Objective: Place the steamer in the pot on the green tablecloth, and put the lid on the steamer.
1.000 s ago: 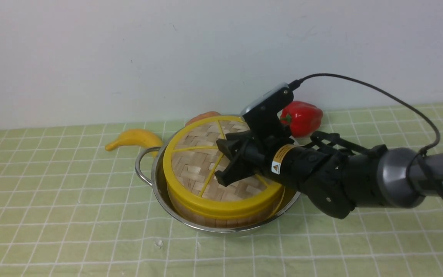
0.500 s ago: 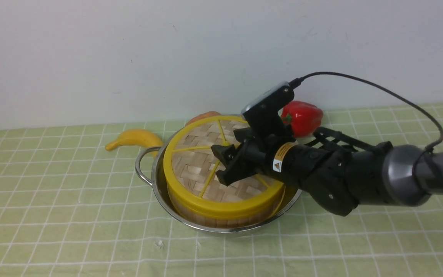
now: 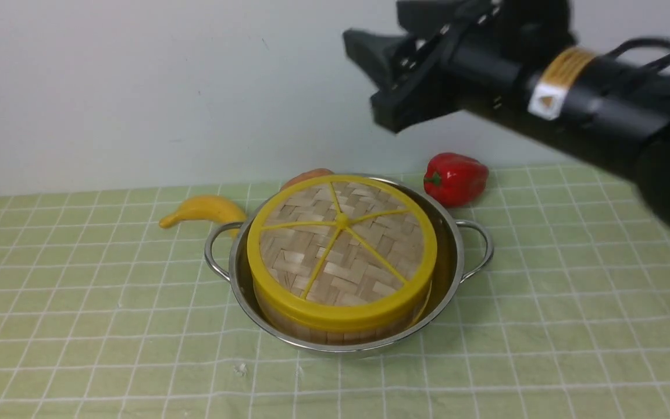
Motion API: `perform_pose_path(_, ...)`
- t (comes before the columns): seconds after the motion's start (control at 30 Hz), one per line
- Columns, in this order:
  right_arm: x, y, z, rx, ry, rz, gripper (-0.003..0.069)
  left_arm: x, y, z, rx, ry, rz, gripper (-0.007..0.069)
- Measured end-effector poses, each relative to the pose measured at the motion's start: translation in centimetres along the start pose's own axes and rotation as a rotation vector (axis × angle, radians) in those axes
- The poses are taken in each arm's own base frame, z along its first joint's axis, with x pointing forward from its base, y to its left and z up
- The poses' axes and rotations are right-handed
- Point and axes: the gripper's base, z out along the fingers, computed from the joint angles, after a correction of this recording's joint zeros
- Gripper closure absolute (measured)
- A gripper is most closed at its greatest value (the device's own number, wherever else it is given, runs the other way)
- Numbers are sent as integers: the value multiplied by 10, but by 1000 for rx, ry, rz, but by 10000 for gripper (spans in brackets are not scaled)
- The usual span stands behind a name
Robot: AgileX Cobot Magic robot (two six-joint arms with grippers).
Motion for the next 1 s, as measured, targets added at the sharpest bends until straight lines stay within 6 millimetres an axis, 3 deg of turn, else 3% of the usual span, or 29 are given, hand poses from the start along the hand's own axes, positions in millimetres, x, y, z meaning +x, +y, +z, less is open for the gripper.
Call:
perform_pose_path(0.1, -15, -15, -38, 77, 106, -2, 355, 0, 0, 0, 0, -2, 0, 632)
perform_pose_path(0.13, -16, -17, -41, 85, 116, -1, 365, 0, 0, 0, 0, -3, 0, 632)
perform_pose_path(0.17, -16, -24, -56, 126, 183, 6, 425, -1, 0, 0, -1, -7, 0, 632)
perform_pose_path(0.27, 2, -38, -94, 223, 336, -1, 605, -1, 0, 0, -1, -9, -3, 627)
perform_pose_path(0.3, 5, -38, -97, 230, 345, -2, 622, -1, 0, 0, -1, -9, -3, 625)
perform_pose_path(0.33, 21, -39, -110, 244, 381, -23, 662, -1, 0, 0, -2, -11, -3, 623)
perform_pose_path(0.53, 76, -27, -149, 218, 314, 1, 673, -2, 0, 0, -2, -17, -3, 614)
perform_pose_path(0.73, 123, -18, -163, 183, 304, 53, 671, 1, 0, 0, 1, 6, -3, 602)
perform_pose_path(1.0, 129, -17, -163, 175, 299, 59, 664, 11, -2, -1, 17, 124, -3, 601)
